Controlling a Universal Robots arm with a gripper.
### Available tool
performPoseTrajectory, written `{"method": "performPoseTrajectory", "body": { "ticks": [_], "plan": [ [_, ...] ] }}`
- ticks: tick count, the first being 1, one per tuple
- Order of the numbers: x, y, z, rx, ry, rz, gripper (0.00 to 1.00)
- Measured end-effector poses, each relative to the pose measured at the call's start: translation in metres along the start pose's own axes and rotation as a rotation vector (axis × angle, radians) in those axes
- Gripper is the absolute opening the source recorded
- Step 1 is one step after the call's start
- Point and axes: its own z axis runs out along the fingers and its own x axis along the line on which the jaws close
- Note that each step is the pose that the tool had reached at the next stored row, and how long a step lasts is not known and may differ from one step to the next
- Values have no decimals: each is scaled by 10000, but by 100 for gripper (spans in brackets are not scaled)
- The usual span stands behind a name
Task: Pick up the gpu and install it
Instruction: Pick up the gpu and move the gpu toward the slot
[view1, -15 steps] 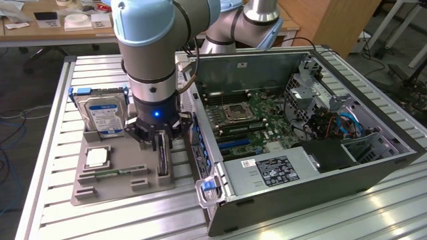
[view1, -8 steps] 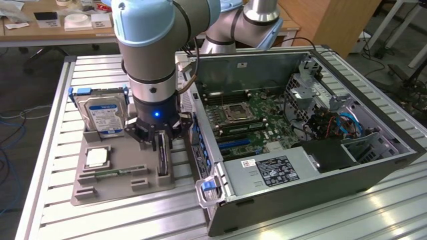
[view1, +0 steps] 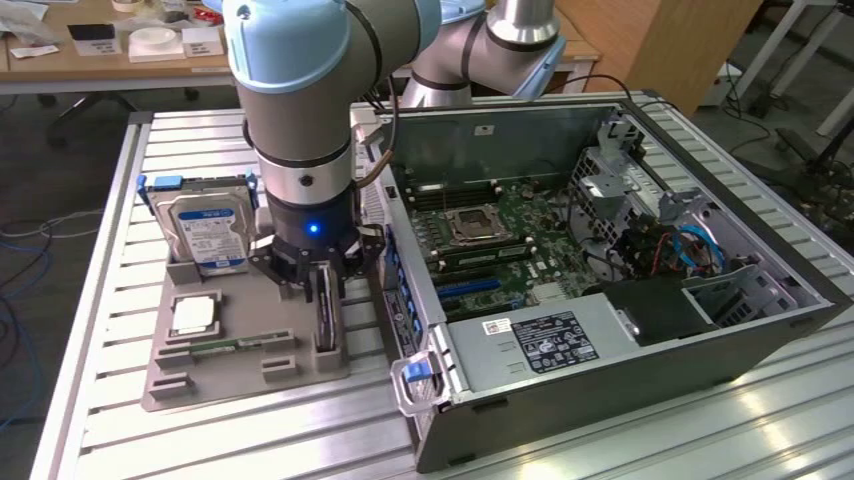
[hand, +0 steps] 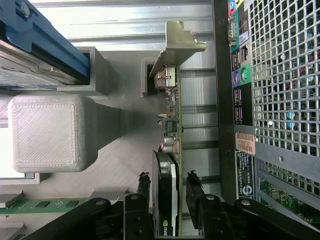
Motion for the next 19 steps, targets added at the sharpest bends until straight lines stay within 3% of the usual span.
{"method": "performPoseTrajectory", "body": {
  "ticks": [3,7,19],
  "plan": [
    [0,0,1,0,8,13,43],
    [0,0,0,6,71,121,43],
    [-38,3,1,10,91,315,43]
  ]
}}
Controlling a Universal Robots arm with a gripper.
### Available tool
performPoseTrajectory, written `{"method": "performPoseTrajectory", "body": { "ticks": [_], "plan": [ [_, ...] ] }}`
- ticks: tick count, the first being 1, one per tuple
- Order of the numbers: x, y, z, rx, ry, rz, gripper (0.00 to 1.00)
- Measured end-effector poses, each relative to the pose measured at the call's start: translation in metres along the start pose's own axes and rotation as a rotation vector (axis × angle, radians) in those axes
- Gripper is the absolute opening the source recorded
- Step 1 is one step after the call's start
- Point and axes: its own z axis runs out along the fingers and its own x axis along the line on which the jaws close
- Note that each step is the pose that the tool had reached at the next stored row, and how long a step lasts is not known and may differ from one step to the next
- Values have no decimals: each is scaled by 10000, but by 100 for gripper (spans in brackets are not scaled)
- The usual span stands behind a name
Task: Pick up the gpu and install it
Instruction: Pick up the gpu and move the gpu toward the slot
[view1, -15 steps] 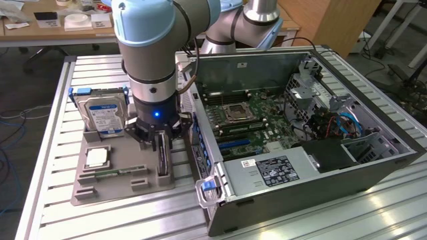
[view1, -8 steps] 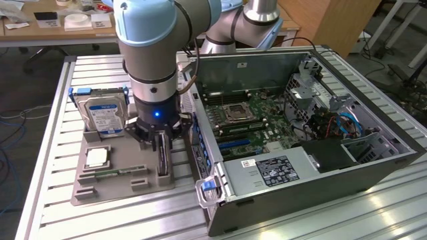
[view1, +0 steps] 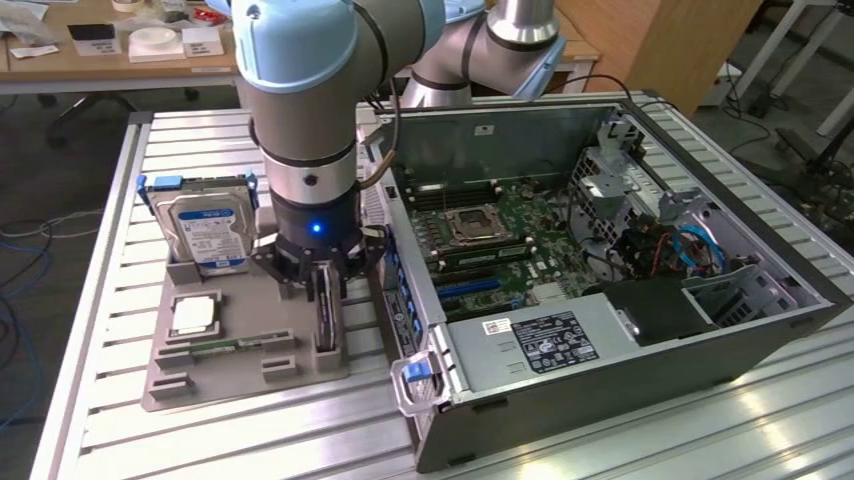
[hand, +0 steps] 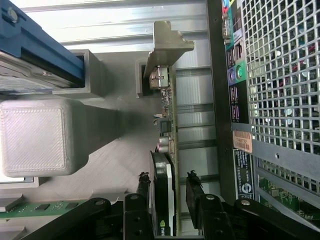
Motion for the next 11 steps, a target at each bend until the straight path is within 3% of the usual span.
{"method": "performPoseTrajectory", "body": {
  "ticks": [11],
  "plan": [
    [17,-2,1,1,1,62,43]
  ]
}}
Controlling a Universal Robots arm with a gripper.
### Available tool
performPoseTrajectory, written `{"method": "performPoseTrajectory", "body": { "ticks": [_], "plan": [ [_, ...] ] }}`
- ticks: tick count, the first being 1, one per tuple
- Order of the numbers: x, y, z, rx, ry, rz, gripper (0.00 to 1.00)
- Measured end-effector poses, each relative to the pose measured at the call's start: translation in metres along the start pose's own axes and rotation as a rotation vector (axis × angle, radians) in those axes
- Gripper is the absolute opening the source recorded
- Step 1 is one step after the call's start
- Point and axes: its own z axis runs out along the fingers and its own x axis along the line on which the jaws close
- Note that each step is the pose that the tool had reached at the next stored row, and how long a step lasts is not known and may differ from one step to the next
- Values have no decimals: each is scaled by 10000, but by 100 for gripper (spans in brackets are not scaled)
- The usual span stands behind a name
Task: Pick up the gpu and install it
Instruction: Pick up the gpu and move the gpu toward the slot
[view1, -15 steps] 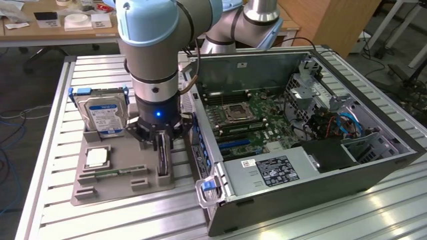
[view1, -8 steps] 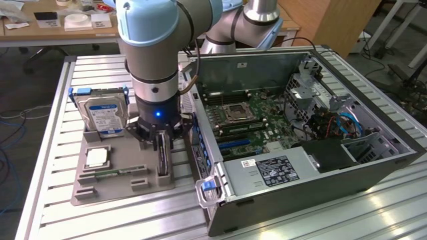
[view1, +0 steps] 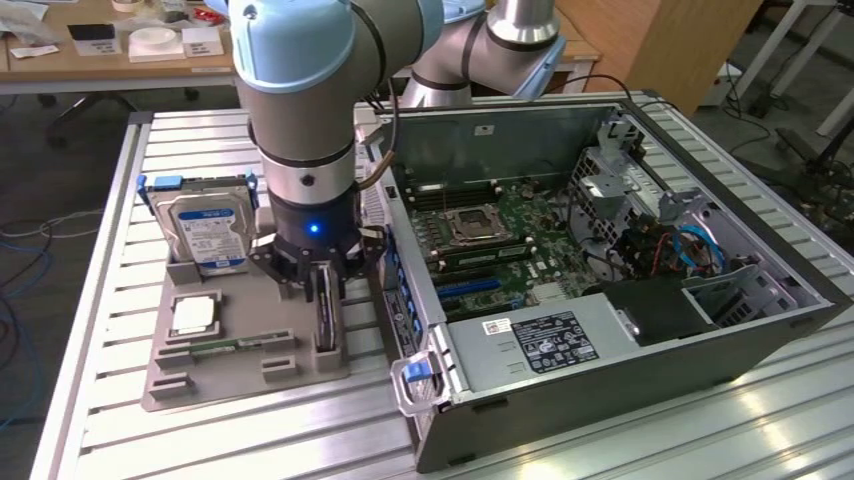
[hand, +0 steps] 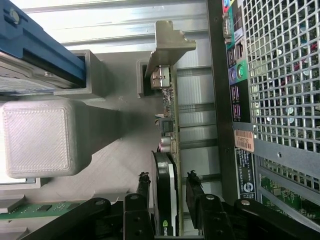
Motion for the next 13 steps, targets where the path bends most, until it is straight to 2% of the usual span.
{"method": "performPoseTrajectory", "body": {
  "ticks": [13],
  "plan": [
    [-1,-9,0,0,0,0,43]
  ]
}}
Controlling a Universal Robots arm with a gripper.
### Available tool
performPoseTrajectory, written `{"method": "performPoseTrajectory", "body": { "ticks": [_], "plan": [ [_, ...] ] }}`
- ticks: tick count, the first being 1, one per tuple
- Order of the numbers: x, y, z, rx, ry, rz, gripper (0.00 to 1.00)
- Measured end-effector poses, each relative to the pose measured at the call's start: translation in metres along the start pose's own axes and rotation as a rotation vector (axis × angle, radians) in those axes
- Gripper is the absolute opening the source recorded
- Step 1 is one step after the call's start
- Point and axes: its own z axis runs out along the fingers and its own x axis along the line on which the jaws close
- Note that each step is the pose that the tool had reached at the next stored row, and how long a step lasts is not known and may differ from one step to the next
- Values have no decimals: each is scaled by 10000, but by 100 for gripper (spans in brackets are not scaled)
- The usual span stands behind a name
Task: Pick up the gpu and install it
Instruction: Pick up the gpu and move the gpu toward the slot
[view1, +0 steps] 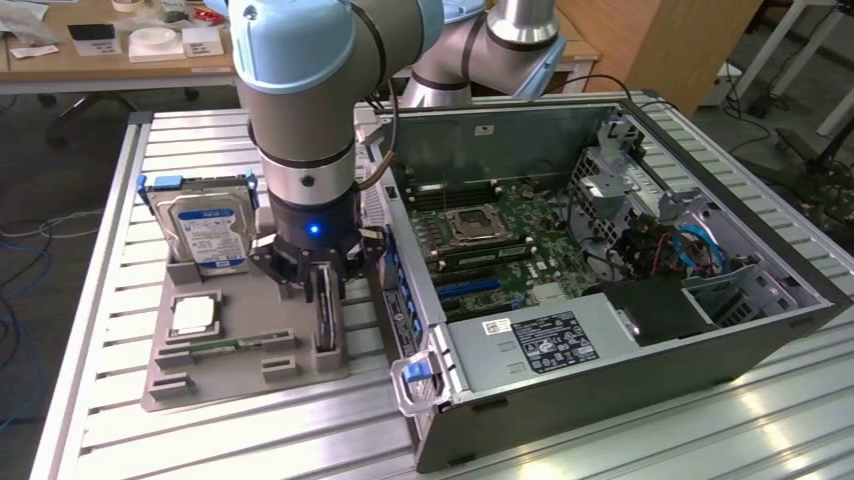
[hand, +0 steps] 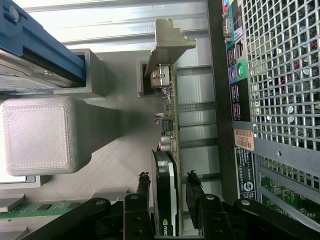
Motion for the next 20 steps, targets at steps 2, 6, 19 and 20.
{"method": "performPoseTrajectory", "body": {
  "ticks": [2,6,19,20],
  "plan": [
    [0,0,0,0,0,0,43],
    [1,0,0,0,2,0,35],
    [0,0,0,0,0,0,27],
    [0,0,0,0,1,-8,27]
  ]
}}
